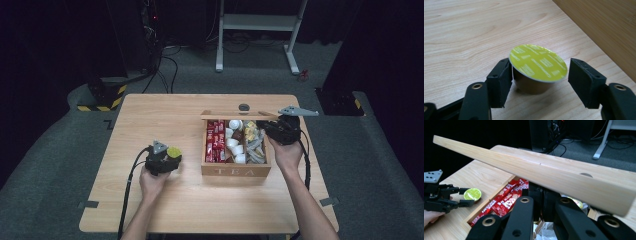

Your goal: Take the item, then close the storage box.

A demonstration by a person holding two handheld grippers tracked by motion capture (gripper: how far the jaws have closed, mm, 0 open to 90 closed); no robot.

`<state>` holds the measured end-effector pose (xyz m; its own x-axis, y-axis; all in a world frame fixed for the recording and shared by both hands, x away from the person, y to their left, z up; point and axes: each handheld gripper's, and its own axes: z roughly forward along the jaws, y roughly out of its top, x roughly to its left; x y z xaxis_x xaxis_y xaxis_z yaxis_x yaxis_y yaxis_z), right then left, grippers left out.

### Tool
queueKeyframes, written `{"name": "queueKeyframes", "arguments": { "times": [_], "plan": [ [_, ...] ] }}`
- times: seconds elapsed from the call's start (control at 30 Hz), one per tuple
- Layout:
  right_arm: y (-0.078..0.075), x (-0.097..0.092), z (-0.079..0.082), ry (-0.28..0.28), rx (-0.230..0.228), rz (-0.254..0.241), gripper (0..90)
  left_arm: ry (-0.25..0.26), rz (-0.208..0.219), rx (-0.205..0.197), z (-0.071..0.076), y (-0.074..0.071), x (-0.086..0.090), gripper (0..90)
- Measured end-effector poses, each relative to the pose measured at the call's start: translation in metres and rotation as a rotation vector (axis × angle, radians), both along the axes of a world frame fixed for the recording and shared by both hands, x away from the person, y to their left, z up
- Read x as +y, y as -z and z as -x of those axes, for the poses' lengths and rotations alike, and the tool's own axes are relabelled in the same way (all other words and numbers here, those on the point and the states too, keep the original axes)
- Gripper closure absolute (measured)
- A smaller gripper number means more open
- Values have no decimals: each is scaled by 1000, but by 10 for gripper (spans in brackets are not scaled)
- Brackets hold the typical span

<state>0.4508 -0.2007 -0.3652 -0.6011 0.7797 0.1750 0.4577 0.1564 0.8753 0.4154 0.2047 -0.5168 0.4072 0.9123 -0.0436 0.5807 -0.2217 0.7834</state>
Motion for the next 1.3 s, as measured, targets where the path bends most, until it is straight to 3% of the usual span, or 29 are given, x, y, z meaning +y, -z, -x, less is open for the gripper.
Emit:
{"name": "queueKeyframes", "arguments": {
  "times": [0.07,0.2,0.4,0.57,0.63,0.8,0.9,1.0,1.2,1.3],
  "plan": [
    [0,1,-1,-1,-2,3,878,-4,-7,2,1,0,0,306],
    [0,2,-2,-2,-3,-7,870,-5,22,-16,6,-3,4,225],
    [0,1,-1,-3,-3,-6,869,3,55,-20,11,-10,8,209],
    [-1,1,-1,-3,2,-1,869,1,91,-37,17,-21,17,220],
    [-2,1,-1,-1,4,2,869,-5,106,-26,17,-23,20,224],
    [-3,2,3,1,3,21,875,-26,102,-61,27,-29,29,294],
    [-4,2,2,10,4,14,887,-45,129,-65,32,-33,38,305],
    [-5,2,3,7,3,17,893,-48,156,-107,43,-39,49,327],
    [-4,1,5,3,2,14,893,-91,172,-81,52,-33,71,368],
    [-4,-1,7,-13,13,-12,891,-128,165,-71,58,-27,80,379]
  ]
}}
